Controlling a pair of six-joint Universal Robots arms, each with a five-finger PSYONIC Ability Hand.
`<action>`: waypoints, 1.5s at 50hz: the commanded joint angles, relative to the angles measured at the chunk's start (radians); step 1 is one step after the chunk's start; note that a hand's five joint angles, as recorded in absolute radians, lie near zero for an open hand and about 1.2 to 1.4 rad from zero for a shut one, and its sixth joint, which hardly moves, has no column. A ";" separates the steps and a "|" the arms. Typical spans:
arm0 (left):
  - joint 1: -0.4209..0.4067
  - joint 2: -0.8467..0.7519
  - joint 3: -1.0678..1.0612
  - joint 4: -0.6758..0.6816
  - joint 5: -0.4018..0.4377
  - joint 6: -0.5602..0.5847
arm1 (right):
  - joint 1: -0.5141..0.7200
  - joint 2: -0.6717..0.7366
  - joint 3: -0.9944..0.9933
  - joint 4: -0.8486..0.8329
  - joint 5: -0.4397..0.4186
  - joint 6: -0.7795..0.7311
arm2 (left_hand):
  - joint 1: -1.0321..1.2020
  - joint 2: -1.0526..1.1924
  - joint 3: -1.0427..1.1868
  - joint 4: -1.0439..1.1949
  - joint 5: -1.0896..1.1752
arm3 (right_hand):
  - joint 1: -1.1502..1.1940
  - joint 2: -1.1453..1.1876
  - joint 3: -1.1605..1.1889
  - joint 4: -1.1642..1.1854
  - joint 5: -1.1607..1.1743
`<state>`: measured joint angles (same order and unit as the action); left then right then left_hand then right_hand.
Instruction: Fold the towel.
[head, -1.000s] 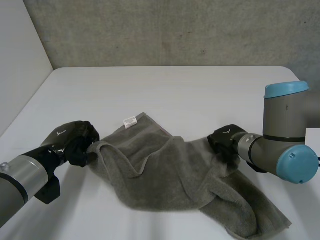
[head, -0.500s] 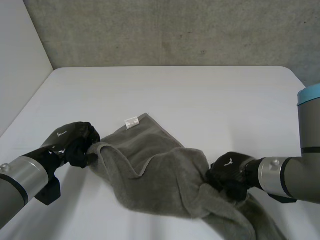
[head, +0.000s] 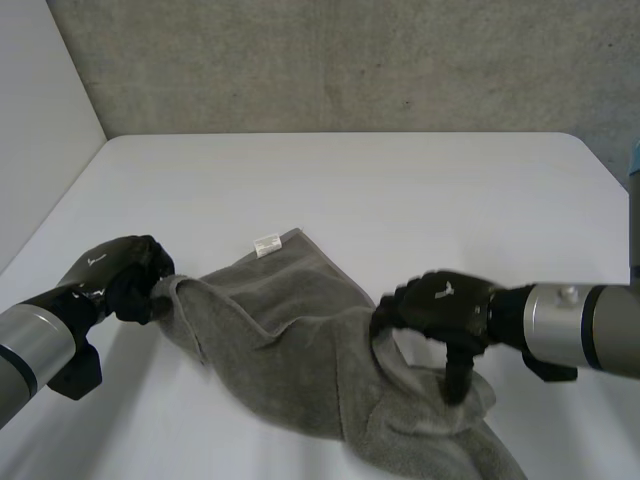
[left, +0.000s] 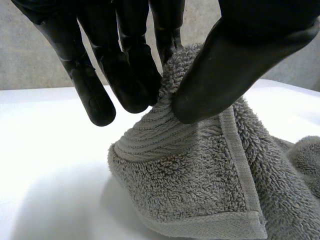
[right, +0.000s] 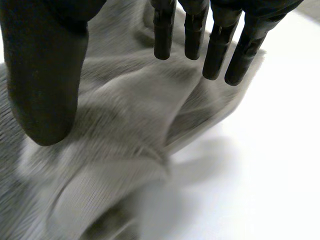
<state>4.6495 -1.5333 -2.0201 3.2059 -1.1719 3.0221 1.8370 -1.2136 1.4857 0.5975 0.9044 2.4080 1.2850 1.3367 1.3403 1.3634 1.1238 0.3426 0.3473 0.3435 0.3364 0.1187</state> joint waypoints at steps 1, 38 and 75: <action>-0.005 -0.001 -0.005 0.000 0.000 0.001 | -0.002 0.002 -0.090 -0.067 0.004 0.204 | 0.111 0.060 0.056 0.033 0.098 | -0.049 -0.054 -0.050 -0.043 0.000; -0.017 -0.008 -0.020 0.020 0.000 0.006 | 0.148 0.210 -0.076 -0.268 0.217 0.445 | 0.111 0.060 0.056 0.033 0.098 | -0.029 -0.033 -0.029 -0.022 0.021; -0.032 -0.125 0.325 -0.077 -0.026 -0.009 | 0.157 0.226 -0.407 -0.090 0.264 0.448 | 0.111 0.060 0.056 0.033 0.098 | 1.054 1.049 1.053 1.060 1.103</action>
<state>4.6331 -1.6292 -1.7655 3.1923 -1.1913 3.0222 1.9787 -1.0234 1.1017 0.3996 1.1528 2.8622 1.2850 1.3367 1.3403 1.3634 1.1238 1.3378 1.3041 1.3352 1.3410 1.1663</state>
